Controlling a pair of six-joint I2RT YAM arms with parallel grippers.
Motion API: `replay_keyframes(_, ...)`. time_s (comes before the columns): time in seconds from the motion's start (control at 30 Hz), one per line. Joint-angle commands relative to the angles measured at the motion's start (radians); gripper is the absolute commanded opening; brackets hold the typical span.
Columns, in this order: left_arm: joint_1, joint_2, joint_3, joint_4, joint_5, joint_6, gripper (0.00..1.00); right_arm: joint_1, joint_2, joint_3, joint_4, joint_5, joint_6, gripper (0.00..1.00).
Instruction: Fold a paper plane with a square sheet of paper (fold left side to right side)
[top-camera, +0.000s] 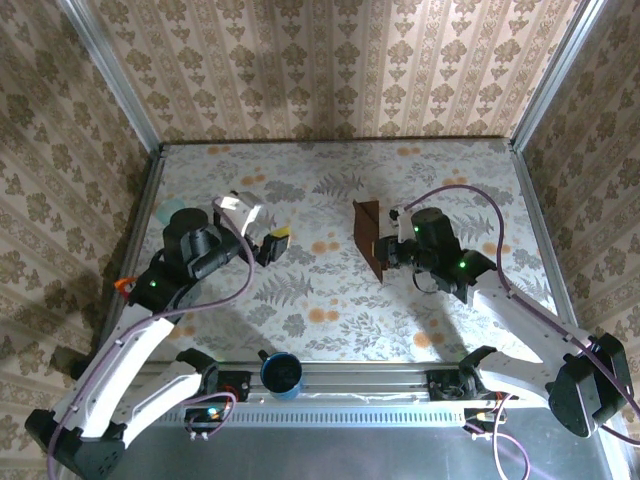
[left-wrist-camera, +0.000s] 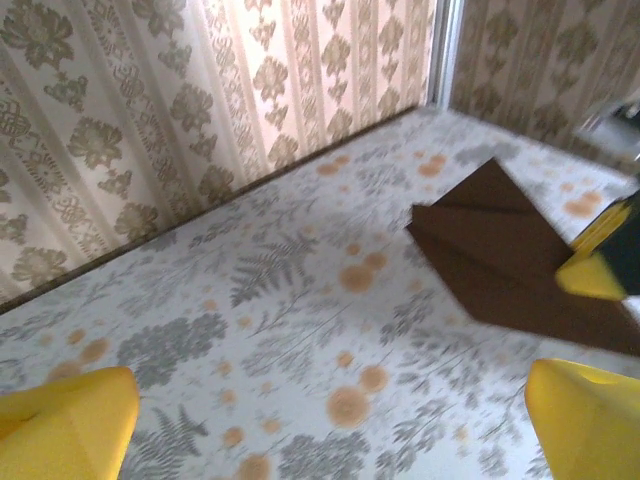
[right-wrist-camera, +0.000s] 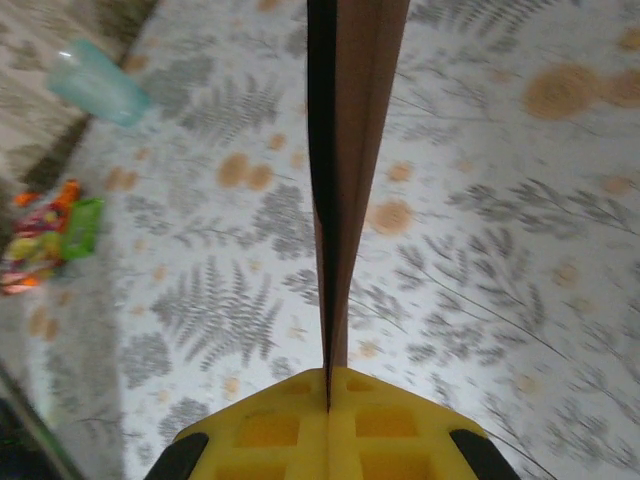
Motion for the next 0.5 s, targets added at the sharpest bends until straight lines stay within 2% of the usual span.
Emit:
replay_keyframes(0.0, 0.008, 0.053, 0.000, -0.057, -0.052, 0.163, 1.00, -0.004, 0.004, 0.022, -0.127, 0.132, -0.032, 0.00)
replay_keyframes(0.37, 0.014, 0.250, -0.180, 0.128, -0.035, 0.281, 1.00, -0.004, 0.021, 0.042, -0.232, 0.242, -0.044, 0.00)
replay_keyframes(0.47, 0.015, 0.276, -0.223, 0.164, -0.029, 0.265, 1.00, -0.004, 0.024, 0.045, -0.248, 0.265, -0.040, 0.00)
